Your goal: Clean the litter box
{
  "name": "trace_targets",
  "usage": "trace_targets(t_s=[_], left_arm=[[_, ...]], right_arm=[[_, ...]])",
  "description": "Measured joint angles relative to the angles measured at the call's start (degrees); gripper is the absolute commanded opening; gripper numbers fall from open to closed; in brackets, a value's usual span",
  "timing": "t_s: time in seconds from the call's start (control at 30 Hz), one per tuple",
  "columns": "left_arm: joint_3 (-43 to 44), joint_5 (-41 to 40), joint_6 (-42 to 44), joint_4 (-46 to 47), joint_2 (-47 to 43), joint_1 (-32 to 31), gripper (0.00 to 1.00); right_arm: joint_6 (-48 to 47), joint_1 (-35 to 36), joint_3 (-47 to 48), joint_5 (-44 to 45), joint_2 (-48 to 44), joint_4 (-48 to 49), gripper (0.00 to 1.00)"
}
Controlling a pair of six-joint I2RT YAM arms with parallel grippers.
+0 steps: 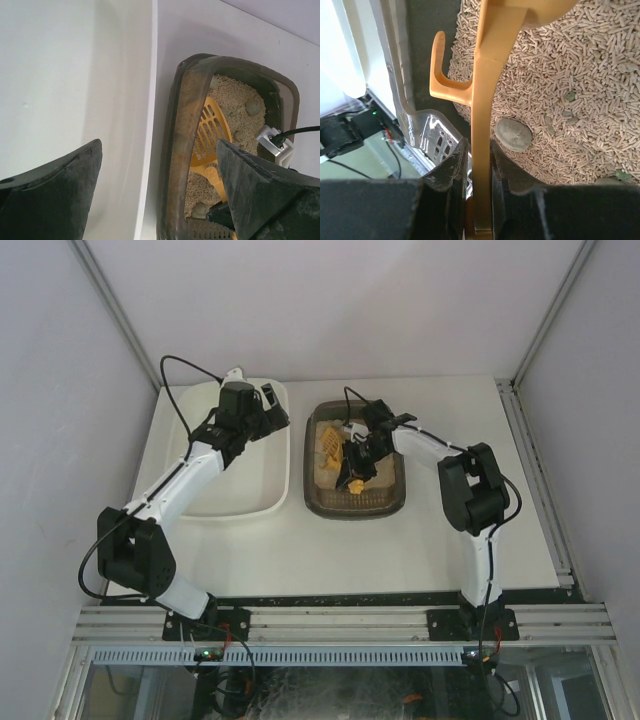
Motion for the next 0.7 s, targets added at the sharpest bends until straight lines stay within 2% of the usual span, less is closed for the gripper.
trace_targets(t_s=[0.13, 0.33, 0.7], left_arm=[[0.00, 0.33, 0.02, 0.00, 0.00, 0.00, 0.98], [-0.98, 1.25, 0.02, 0.74, -0.02, 0.00, 0.98], [-2.99, 3.04, 0.02, 1.62, -1.36, -0.02, 1.00]], right_arm=[[-2.32, 1.92, 1.64, 4.85, -0.35, -2.89, 0.00], [-3.63, 2.38, 1.57, 7.41, -1.79, -4.39, 0.00], [-2.75, -1.73, 1.03, -2.19, -1.68, -5.38, 0.00]])
